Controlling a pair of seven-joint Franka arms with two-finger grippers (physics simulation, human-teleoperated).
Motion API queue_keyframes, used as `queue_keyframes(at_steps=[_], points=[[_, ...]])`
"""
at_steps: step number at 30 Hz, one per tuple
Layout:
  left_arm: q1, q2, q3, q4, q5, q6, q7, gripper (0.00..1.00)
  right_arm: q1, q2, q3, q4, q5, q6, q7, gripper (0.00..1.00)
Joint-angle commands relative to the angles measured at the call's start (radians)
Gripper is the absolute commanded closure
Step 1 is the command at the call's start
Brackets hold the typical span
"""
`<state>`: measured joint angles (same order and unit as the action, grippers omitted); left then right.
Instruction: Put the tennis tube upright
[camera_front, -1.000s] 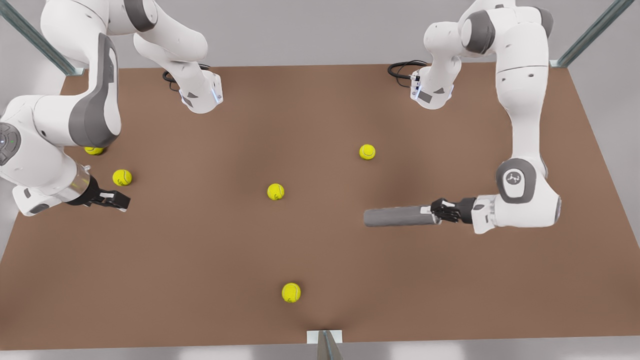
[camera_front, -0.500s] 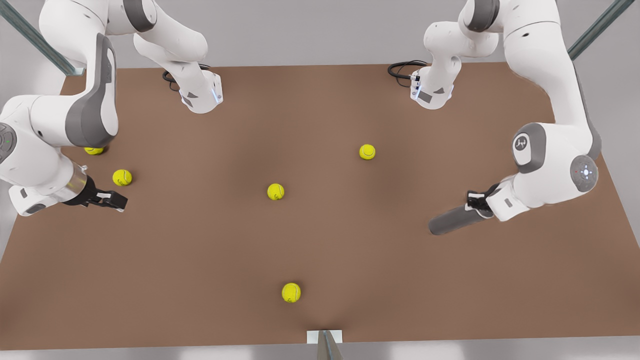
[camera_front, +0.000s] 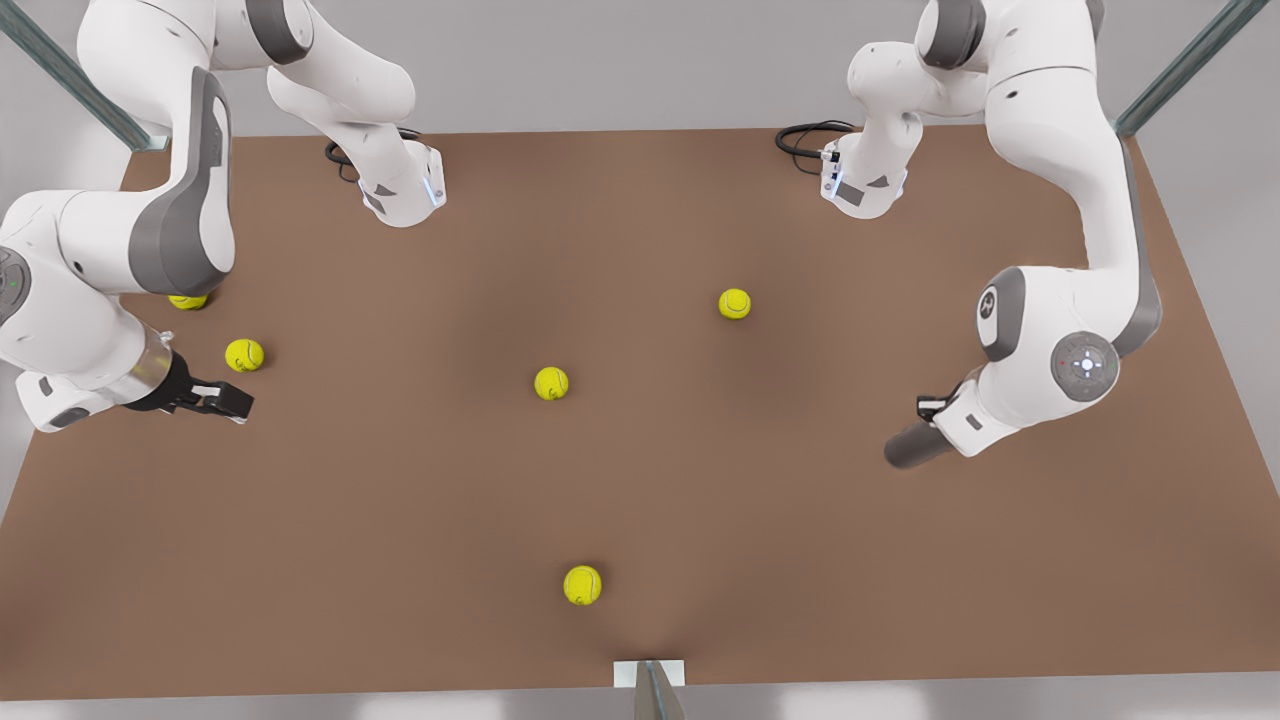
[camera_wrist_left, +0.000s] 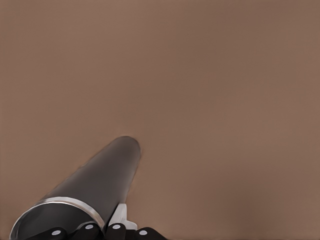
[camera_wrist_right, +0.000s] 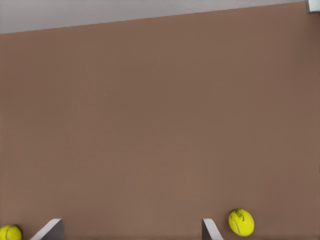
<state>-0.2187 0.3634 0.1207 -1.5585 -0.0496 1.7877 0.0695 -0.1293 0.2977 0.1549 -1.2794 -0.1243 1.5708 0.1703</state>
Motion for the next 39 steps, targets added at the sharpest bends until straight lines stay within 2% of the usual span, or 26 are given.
queue_keyframes(at_steps=[1, 9, 10, 12, 13, 14, 31, 34, 36, 39], points=[[-0.001, 0.0, -0.003, -0.002, -0.009, 0.001, 0.0, 0.79, 0.0, 0.0, 0.0, 0.0, 0.0, 0.0, 0.0, 0.0], [-0.001, 0.017, -0.004, -0.005, -0.01, 0.001, 0.0, 0.76, 0.013, 0.0, 0.0, 0.0, 0.0, 0.0, 0.006, 0.0], [-0.001, 0.022, -0.004, -0.005, -0.009, 0.001, 0.0, 0.59, 0.013, 0.0, 0.002, -0.001, 0.0, 0.0, 0.006, 0.0], [-0.001, 0.025, -0.004, -0.005, -0.009, 0.002, -0.002, 0.12, 0.01, 0.0, 0.0, -0.001, 0.0, 0.0, 0.006, 0.0], [-0.001, 0.025, -0.004, -0.005, -0.009, 0.002, -0.002, 0.05, 0.011, 0.0, 0.002, 0.0, 0.0, 0.0, 0.006, 0.0], [-0.001, 0.025, -0.004, -0.005, -0.009, 0.002, -0.002, 0.02, 0.011, 0.0, 0.002, -0.001, 0.0, 0.0, 0.006, 0.0], [-0.001, -0.006, -0.004, 0.017, 0.0, -0.001, -0.013, 0.0, 0.014, 0.0, 0.005, -0.002, 0.003, 0.0, 0.008, 0.0], [0.007, -0.009, -0.004, 0.136, 0.004, -0.089, -0.013, 0.0, 0.014, 0.0, 0.005, -0.002, 0.002, 0.0, 0.008, 0.0], [0.038, -0.012, -0.058, 0.251, 0.048, -0.258, -0.013, 0.0, 0.016, 0.0, 0.006, -0.002, 0.008, 0.003, 0.011, 0.0], [0.044, -0.127, -0.078, 0.232, 0.119, -0.286, -0.011, 0.0, 0.027, 0.0, 0.008, 0.0, 0.008, 0.006, 0.002, 0.0]])
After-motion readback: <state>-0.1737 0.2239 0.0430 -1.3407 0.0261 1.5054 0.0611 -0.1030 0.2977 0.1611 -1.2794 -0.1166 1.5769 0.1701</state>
